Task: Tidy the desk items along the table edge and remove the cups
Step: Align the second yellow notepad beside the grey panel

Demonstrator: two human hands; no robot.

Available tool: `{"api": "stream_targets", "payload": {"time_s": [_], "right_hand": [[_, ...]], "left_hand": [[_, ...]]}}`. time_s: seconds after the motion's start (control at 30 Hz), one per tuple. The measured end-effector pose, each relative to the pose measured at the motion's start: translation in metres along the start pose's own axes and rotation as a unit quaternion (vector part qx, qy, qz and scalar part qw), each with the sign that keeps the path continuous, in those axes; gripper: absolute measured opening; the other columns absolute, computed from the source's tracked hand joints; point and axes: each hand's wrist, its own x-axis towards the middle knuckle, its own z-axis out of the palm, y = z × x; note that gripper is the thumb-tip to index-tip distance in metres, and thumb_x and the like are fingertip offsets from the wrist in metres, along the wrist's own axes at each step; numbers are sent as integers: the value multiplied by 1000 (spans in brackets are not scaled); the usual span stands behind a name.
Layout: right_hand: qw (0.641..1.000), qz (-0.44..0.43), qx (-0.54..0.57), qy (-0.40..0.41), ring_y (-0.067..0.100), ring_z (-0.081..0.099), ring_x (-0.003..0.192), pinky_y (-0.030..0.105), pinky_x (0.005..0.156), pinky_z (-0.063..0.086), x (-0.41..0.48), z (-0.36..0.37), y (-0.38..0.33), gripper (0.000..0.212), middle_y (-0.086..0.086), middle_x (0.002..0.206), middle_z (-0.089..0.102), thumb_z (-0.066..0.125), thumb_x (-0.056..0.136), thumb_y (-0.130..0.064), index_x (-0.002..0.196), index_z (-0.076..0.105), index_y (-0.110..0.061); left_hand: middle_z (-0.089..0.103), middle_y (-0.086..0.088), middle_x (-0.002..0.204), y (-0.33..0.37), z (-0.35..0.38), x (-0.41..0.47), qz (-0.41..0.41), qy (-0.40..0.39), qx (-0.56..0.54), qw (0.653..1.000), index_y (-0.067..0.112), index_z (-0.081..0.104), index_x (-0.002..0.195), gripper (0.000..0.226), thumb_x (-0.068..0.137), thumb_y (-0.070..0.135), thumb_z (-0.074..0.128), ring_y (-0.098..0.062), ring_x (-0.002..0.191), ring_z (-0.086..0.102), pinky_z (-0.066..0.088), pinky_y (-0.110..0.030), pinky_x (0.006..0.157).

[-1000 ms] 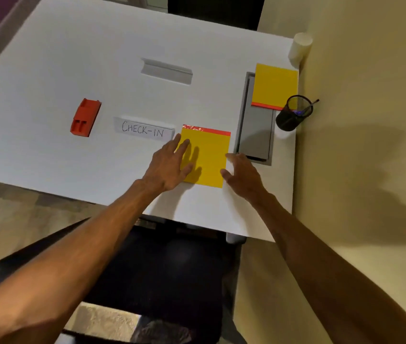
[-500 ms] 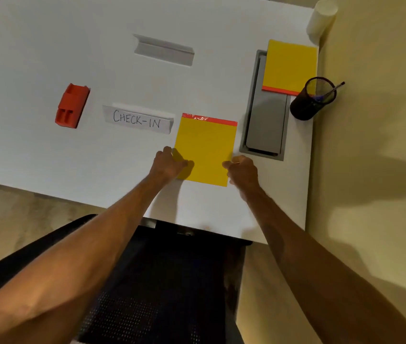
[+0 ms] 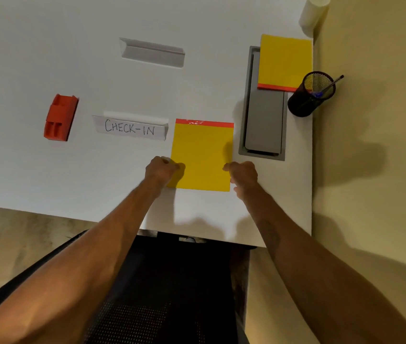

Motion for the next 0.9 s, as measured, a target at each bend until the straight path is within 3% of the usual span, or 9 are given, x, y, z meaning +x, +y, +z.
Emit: {"api": "stream_targets", "payload": {"time_s": [0.07, 0.17, 0.27, 0.4, 0.47, 0.57, 0.73, 0.8, 0.9], "right_hand": [[1000, 5, 5, 0, 35, 58, 107, 48, 91, 51, 4, -1, 0, 46, 16, 116, 57, 69, 84, -14, 124, 52, 0], [1000, -3, -27, 3, 36, 60, 100, 51, 94, 52, 9, -3, 2, 30, 20, 110, 61, 66, 86, -4, 114, 61, 4], [995, -59, -76, 22, 31, 60, 79, 44, 74, 56, 5, -7, 6, 11, 17, 93, 64, 63, 86, 0, 95, 66, -4], [991, -100, -74, 40, 17, 56, 64, 26, 53, 48, -7, -23, 15, 15, 8, 86, 63, 69, 84, 0, 85, 62, -14], [989, -124, -69, 49, 17, 58, 69, 26, 58, 50, -13, -37, 22, 17, 6, 88, 65, 70, 83, -1, 90, 64, -15], [982, -162, -74, 62, 21, 62, 79, 33, 71, 55, -24, -62, 37, 33, 4, 85, 65, 68, 85, 1, 113, 65, -16], [974, -165, -99, 116, 12, 58, 70, 23, 59, 45, -39, -106, 70, 38, -2, 76, 61, 70, 83, 1, 114, 65, -18], [977, -144, -92, 132, 22, 61, 76, 31, 65, 50, -41, -121, 84, 37, 7, 83, 65, 67, 83, 4, 115, 65, -14], [975, -120, -93, 166, 27, 62, 80, 36, 68, 53, -44, -137, 100, 35, 15, 94, 70, 61, 83, 8, 113, 67, -10]], "left_hand": [[65, -26, 106, -3, -3, 5, -14, -9, -40, 999, 0, 64, 99, 12, 90, 8, 63, -43, 105, 64, 54, -54, 90], [66, -28, 106, -5, -8, 8, -25, -14, -68, 997, 6, 66, 88, 18, 85, -9, 57, -42, 104, 64, 53, -57, 93], [64, -19, 92, -5, -9, 4, -20, -27, -87, 996, 12, 62, 73, 32, 76, -19, 58, -33, 89, 63, 55, -54, 91], [61, -17, 94, -1, -5, -5, -18, -36, -123, 992, 12, 60, 74, 38, 77, -25, 53, -30, 81, 60, 56, -50, 86], [62, -17, 94, 2, 0, -13, -6, -44, -119, 992, 13, 60, 74, 38, 80, -24, 56, -29, 82, 61, 58, -47, 84], [64, -18, 93, 6, 13, -32, 12, -72, -88, 993, 14, 61, 75, 34, 81, -20, 63, -24, 74, 64, 60, -35, 69], [65, -16, 88, 13, 49, -68, 21, -124, -56, 990, 10, 64, 78, 34, 69, -21, 73, -24, 64, 64, 55, -26, 44], [64, -15, 88, 13, 67, -80, 36, -139, -41, 989, 8, 65, 74, 33, 67, -22, 74, -24, 61, 64, 53, -24, 42], [66, -16, 93, 12, 93, -90, 47, -142, -20, 988, 7, 67, 75, 27, 71, -19, 73, -28, 68, 69, 61, -32, 52]]}}
